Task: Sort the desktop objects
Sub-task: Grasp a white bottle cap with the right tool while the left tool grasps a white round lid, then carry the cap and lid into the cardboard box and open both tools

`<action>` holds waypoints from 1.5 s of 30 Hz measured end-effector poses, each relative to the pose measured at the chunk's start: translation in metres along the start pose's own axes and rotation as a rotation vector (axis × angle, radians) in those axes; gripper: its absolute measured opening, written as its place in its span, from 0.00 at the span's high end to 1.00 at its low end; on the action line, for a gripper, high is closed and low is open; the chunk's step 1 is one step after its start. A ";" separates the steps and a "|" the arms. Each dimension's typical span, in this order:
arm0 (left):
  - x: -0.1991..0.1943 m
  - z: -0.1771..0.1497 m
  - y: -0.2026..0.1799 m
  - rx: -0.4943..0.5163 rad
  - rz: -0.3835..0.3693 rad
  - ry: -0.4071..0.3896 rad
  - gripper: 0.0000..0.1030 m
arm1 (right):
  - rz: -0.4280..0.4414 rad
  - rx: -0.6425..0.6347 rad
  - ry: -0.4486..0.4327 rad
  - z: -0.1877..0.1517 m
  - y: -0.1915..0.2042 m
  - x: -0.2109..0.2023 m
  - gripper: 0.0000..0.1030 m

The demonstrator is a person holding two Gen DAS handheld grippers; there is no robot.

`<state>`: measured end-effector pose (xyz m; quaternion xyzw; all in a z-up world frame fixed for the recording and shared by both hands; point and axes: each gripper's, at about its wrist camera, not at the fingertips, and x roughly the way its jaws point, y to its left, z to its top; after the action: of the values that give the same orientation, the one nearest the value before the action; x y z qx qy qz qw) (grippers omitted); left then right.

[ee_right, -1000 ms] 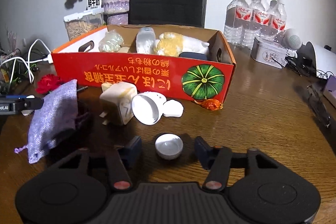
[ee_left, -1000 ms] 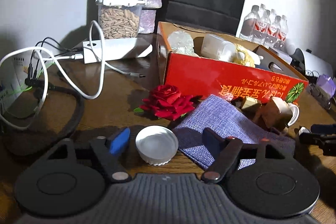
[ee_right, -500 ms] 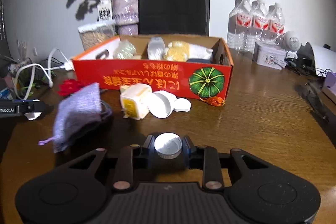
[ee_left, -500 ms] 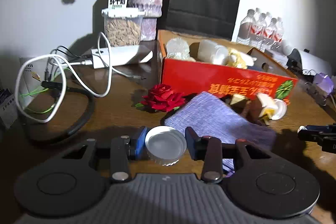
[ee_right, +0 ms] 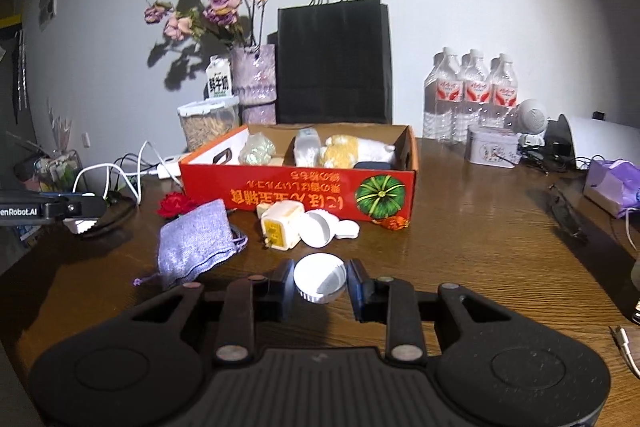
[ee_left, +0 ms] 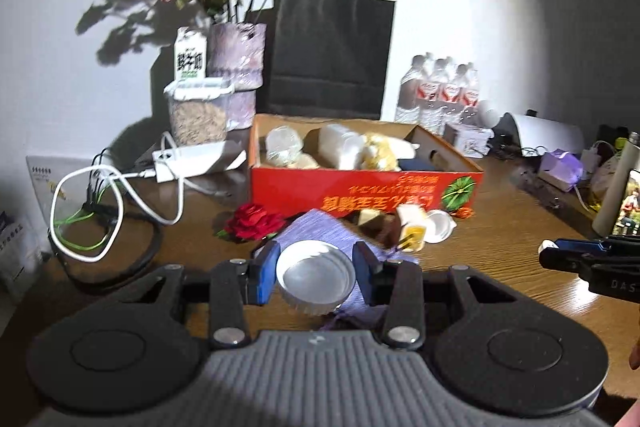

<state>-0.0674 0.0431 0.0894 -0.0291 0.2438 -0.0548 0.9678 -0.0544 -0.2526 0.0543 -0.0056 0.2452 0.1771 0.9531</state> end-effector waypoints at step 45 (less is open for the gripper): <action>0.282 0.135 0.029 0.180 -0.002 0.260 0.19 | 0.086 0.009 0.400 0.168 0.009 0.302 0.52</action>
<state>0.2459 0.0424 0.0736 0.0648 0.3612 -0.0807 0.9267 0.2674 -0.1271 0.0611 -0.0259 0.4306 0.2119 0.8769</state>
